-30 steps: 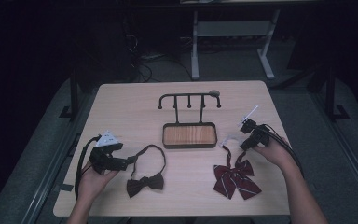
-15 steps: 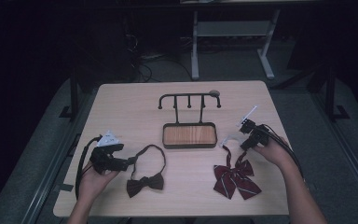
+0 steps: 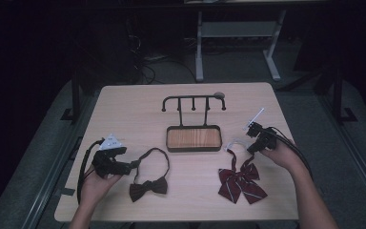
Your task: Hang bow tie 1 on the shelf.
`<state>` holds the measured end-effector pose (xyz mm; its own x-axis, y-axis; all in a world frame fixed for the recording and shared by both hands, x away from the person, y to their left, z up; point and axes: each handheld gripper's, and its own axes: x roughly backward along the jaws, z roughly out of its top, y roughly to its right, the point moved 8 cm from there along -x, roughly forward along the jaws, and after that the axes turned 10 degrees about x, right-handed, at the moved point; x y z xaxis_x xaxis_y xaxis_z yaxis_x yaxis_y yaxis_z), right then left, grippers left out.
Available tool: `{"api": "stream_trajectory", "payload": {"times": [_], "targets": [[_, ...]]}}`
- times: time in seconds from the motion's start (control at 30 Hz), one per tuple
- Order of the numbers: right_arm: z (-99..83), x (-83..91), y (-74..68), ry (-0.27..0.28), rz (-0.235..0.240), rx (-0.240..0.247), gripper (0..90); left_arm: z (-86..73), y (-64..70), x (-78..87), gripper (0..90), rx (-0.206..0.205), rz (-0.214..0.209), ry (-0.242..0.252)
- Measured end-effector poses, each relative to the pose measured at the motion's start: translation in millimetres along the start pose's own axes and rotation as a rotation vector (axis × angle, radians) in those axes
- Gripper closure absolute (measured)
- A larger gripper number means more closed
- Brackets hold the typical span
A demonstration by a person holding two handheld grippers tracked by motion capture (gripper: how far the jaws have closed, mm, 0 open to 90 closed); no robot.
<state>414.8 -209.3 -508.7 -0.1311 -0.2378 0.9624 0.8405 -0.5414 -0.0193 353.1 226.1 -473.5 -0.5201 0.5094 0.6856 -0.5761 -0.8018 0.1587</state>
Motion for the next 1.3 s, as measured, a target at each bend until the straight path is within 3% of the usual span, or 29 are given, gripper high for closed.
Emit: {"api": "stream_trajectory", "payload": {"times": [0.27, 0.37, 0.6, 0.8, 1.3], "targets": [[5.1, 18.2, -8.9, 0.058, 0.018, 0.04, 86.8, -0.3, 0.9, 0.4, 21.9, -0.005, -0.001, -0.004], [8.3, 27.6, -14.2, 0.091, 0.048, 0.057, 86.7, -0.2, 1.1, 0.1, 21.9, -0.005, -0.003, 0.0], [13.1, 41.6, -24.9, 0.102, 0.088, 0.134, 87.0, -0.8, 1.5, -0.8, 21.8, -0.003, -0.004, -0.004], [15.4, 52.2, -30.7, 0.122, 0.119, 0.168, 87.0, -0.4, 1.3, 1.1, 21.9, 0.001, -0.001, 0.003], [22.0, 83.1, -39.1, 0.177, 0.124, 0.225, 87.2, -0.7, 1.9, 0.8, 21.9, 0.006, -0.006, -0.002]]}}
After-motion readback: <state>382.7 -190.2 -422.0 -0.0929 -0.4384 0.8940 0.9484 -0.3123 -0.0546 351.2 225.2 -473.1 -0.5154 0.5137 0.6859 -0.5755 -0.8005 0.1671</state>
